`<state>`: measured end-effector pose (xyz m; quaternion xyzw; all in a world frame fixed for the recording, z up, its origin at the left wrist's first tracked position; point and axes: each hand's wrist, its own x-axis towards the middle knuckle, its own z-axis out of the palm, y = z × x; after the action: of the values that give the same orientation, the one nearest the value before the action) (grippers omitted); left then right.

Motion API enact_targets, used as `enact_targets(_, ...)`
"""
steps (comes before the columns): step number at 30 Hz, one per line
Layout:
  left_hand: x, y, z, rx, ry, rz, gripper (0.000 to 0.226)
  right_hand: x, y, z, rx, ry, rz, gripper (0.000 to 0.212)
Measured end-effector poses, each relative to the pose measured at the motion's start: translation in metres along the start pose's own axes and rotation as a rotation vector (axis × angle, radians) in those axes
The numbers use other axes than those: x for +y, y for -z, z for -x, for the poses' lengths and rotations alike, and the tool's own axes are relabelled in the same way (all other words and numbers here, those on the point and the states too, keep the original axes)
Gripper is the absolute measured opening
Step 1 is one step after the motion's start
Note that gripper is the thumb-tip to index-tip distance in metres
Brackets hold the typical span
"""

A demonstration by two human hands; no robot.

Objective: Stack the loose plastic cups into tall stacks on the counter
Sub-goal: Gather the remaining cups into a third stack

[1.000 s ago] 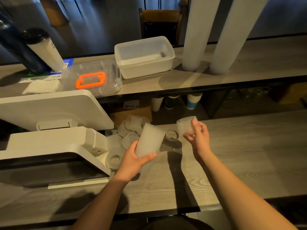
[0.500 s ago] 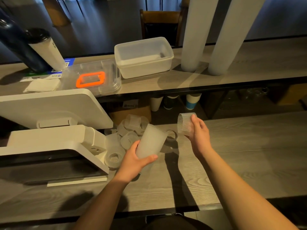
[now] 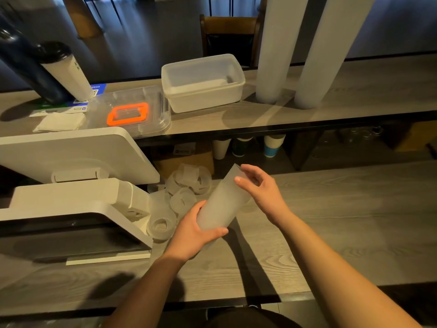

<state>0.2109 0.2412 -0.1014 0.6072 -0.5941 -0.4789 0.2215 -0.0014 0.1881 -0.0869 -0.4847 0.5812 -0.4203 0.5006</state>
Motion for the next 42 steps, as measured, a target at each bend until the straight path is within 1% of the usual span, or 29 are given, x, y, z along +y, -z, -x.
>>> enact_targets(4, 0.000, -0.001, -0.001, -0.009, 0.003, 0.008, 0.081, -0.003, 0.002, -0.001, -0.050, 0.041, 0.092, 0.052)
enact_targets(8, 0.002, -0.002, -0.006, 0.021, 0.019, 0.037, 0.080, 0.003, -0.012, 0.001, -0.149, 0.019, 0.130, 0.055)
enact_targets(11, 0.000, -0.003, -0.012, 0.041, 0.041, 0.014, 0.081, 0.007, -0.020, 0.000, -0.182, -0.028, 0.092, 0.068)
enact_targets(13, -0.004, -0.003, -0.016, 0.049, 0.076, -0.004, 0.083, 0.011, -0.020, -0.005, -0.211, -0.086, 0.053, 0.072)
enact_targets(15, -0.008, -0.004, -0.021, 0.077, 0.120, 0.011, 0.084, 0.020, -0.019, -0.016, -0.170, -0.142, -0.006, 0.066)
enact_targets(17, -0.008, -0.004, -0.026, 0.108, 0.151, 0.029, 0.082, 0.031, -0.016, -0.032, -0.058, -0.181, -0.033, 0.057)
enact_targets(19, -0.008, -0.003, -0.032, 0.118, 0.169, 0.047, 0.080, 0.049, -0.011, -0.050, 0.023, -0.200, 0.065, 0.052)
enact_targets(20, -0.009, -0.002, -0.034, 0.123, 0.178, 0.052, 0.080, 0.062, -0.008, -0.059, 0.038, -0.216, 0.147, 0.054)
enact_targets(23, -0.012, 0.002, -0.039, 0.156, 0.226, 0.077, 0.080, 0.094, -0.001, -0.081, 0.051, -0.270, 0.479, 0.071)
enact_targets(25, -0.014, 0.003, -0.039, 0.173, 0.248, 0.099, 0.082, 0.108, 0.000, -0.090, 0.048, -0.226, 0.708, 0.083)
enact_targets(26, -0.013, 0.003, -0.038, 0.180, 0.243, 0.096, 0.081, 0.113, 0.000, -0.095, 0.015, -0.200, 0.776, 0.090)
enact_targets(28, -0.013, 0.004, -0.036, 0.196, 0.227, 0.068, 0.080, 0.118, -0.002, -0.101, -0.104, -0.205, 0.788, 0.104)
enact_targets(30, -0.013, 0.004, -0.035, 0.207, 0.222, 0.059, 0.080, 0.123, -0.004, -0.105, -0.202, -0.232, 0.781, 0.111)
enact_targets(31, -0.013, 0.004, -0.034, 0.208, 0.218, 0.055, 0.080, 0.125, -0.004, -0.105, -0.225, -0.224, 0.805, 0.109)
enact_targets(33, -0.012, 0.003, -0.031, 0.208, 0.223, 0.053, 0.083, 0.129, -0.001, -0.103, -0.224, -0.179, 0.848, 0.095)
enact_targets(35, -0.012, 0.002, -0.028, 0.218, 0.232, 0.060, 0.085, 0.132, 0.001, -0.098, -0.165, -0.153, 0.796, 0.081)
enact_targets(38, -0.011, 0.001, -0.025, 0.221, 0.238, 0.029, 0.085, 0.127, 0.003, -0.087, -0.076, -0.256, 0.443, 0.073)
enact_targets(42, -0.013, -0.002, -0.020, 0.217, 0.250, 0.007, 0.083, 0.099, 0.010, -0.074, -0.023, -0.252, 0.068, 0.058)
